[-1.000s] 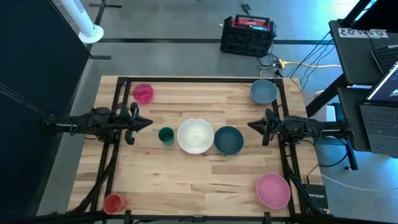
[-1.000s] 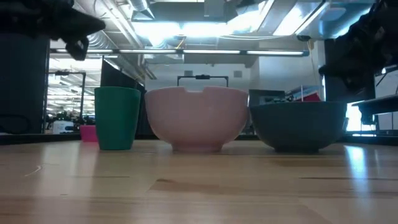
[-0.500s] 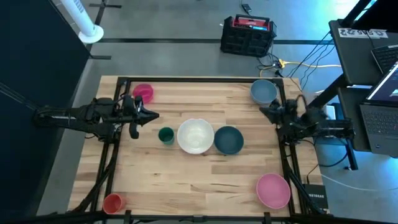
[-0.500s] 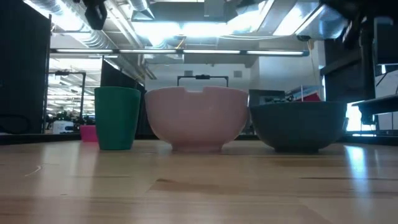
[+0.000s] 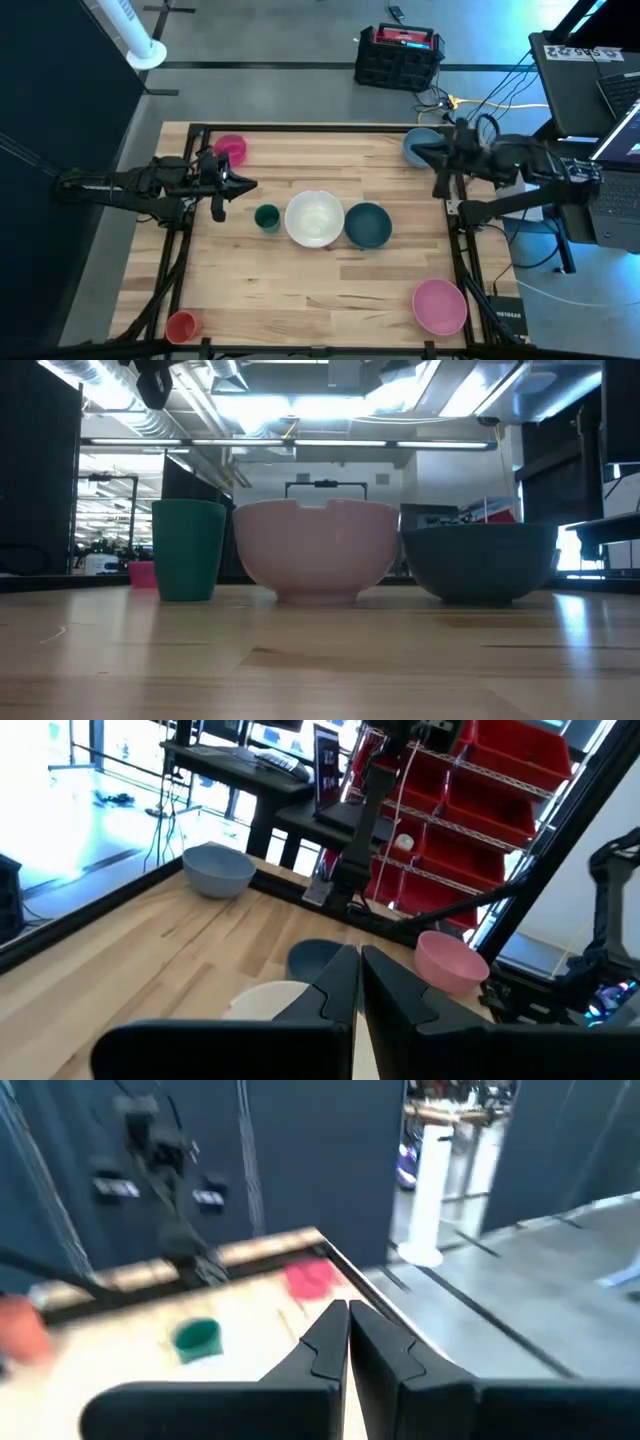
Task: Nest bowls inside each other
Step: Stack the dark blue bowl into the white bowl
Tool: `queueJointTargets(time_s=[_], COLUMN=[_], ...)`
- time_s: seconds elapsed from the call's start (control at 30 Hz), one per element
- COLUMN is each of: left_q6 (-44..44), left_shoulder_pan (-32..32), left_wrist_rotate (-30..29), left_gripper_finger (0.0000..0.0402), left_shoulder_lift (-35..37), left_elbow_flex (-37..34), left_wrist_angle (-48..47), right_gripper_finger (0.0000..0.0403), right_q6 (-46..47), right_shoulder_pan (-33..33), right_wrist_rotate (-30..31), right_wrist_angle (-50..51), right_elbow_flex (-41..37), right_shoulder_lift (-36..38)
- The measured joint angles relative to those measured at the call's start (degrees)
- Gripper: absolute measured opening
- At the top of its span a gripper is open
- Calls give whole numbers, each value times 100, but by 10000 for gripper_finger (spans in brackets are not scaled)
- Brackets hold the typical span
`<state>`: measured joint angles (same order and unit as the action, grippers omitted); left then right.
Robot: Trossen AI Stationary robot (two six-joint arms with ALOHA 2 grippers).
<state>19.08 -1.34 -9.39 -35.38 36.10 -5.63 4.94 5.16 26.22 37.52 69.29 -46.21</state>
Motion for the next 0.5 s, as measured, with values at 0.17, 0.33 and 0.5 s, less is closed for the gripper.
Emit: queueJointTargets(time_s=[0.17, 0.33, 0.5], left_q6=[-3, -1, -6], left_shoulder_pan=[0, -15, -15], left_wrist_rotate=[-4, -4, -2], left_gripper_finger=[0, 0, 0], left_shoulder_lift=[0, 14, 14], left_elbow_flex=[0, 0, 0], left_wrist_angle=[-27, -8, 11], right_gripper_finger=[0, 2, 32], right_q6=[-562, -190, 242], right_shoulder_pan=[-223, -826, -1360], right_wrist_rotate=[-14, -762, -1720], right_wrist_angle=[1319, 2146, 2711], right_elbow_flex=[1185, 1332, 1307], right_shoulder_lift=[-1220, -1852, -2168])
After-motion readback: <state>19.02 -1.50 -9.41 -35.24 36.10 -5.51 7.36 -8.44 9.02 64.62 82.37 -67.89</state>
